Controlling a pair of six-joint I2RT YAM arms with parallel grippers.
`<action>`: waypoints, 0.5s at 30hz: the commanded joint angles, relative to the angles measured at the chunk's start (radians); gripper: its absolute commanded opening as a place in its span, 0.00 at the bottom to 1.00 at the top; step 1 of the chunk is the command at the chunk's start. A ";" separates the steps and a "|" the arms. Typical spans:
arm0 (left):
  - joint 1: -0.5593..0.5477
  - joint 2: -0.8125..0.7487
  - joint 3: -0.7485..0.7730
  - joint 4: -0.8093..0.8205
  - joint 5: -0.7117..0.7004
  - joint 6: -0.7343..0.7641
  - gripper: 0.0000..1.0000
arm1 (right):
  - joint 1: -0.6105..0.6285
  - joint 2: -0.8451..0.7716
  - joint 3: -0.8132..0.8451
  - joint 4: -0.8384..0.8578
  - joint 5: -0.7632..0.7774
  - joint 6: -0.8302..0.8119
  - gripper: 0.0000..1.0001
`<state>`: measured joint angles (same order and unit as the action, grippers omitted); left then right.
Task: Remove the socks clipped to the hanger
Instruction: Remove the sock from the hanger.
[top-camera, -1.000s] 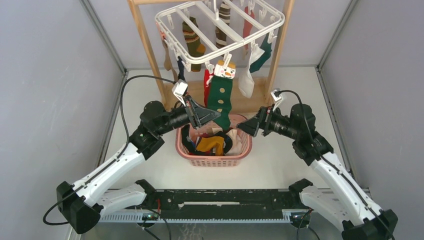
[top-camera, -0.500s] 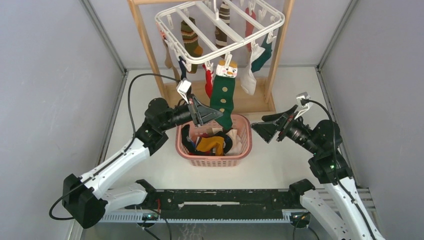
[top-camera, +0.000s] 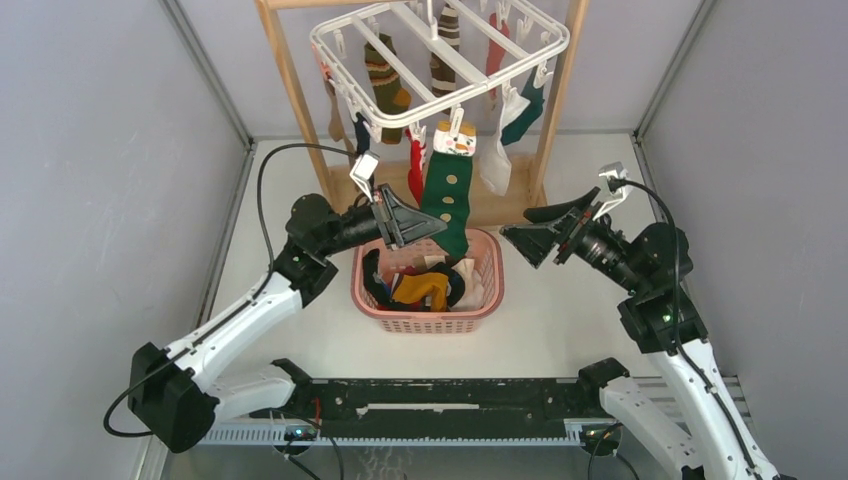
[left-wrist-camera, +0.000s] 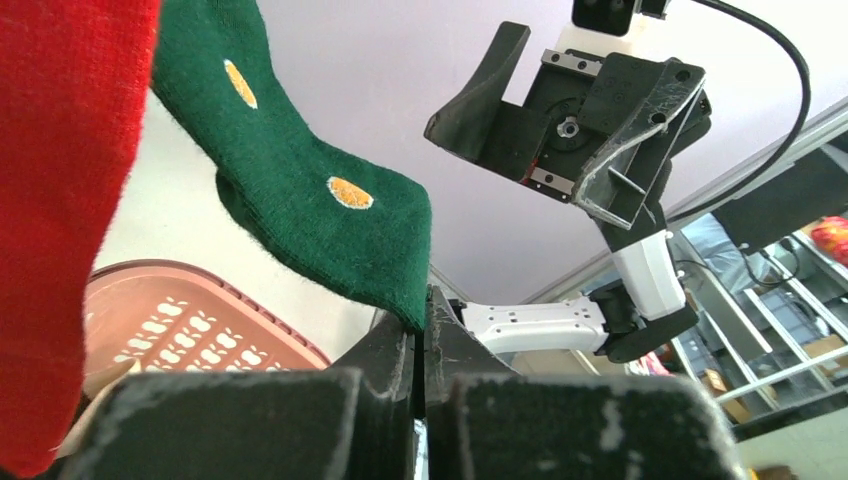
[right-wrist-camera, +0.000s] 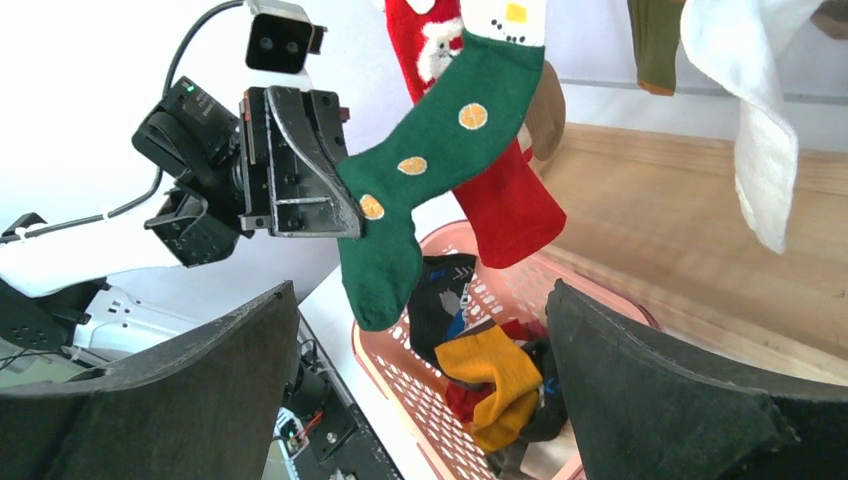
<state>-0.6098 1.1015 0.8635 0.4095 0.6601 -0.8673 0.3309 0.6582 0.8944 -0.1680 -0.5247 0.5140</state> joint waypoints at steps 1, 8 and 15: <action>0.013 0.032 -0.039 0.178 0.068 -0.115 0.00 | -0.007 0.022 0.059 0.094 -0.006 -0.011 0.99; 0.025 0.052 -0.070 0.304 0.100 -0.212 0.00 | -0.006 0.108 0.105 0.196 -0.015 0.020 0.93; 0.045 0.087 -0.109 0.487 0.136 -0.355 0.00 | -0.007 0.233 0.143 0.377 -0.063 0.062 0.87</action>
<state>-0.5816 1.1782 0.7841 0.7361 0.7582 -1.1221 0.3290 0.8436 0.9943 0.0452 -0.5529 0.5407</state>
